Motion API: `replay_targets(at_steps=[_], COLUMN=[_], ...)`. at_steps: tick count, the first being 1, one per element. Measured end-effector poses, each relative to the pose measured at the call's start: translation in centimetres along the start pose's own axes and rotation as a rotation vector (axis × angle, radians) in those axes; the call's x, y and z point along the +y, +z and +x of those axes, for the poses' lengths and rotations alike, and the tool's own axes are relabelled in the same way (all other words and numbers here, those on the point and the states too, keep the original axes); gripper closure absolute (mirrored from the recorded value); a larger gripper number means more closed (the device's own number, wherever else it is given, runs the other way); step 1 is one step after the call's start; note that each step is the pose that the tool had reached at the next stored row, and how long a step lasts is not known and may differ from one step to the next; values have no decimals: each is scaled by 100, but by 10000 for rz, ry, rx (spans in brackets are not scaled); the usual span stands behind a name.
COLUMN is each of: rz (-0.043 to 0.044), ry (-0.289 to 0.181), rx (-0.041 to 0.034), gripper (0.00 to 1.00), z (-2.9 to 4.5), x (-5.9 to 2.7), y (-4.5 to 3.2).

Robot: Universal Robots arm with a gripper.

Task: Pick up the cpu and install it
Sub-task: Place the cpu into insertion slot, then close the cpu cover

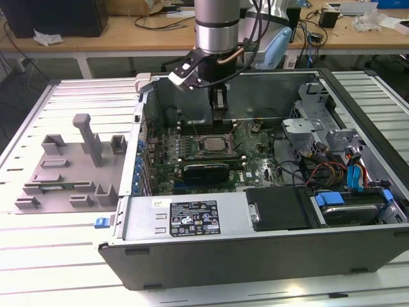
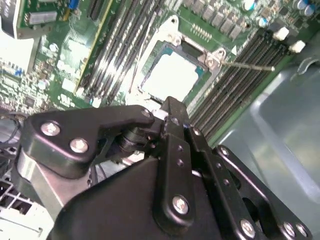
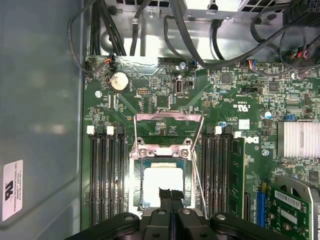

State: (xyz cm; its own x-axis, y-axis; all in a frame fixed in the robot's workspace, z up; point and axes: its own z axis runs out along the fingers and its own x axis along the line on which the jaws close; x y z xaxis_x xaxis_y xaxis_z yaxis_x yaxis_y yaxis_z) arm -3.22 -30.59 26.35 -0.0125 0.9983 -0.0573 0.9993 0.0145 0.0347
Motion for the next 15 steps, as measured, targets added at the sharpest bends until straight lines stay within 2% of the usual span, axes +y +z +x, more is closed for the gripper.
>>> replay_targets(at_steps=[15], rz=[2], ry=[0], rx=[-4], gripper=[89], z=[-2], x=[1], y=[-32])
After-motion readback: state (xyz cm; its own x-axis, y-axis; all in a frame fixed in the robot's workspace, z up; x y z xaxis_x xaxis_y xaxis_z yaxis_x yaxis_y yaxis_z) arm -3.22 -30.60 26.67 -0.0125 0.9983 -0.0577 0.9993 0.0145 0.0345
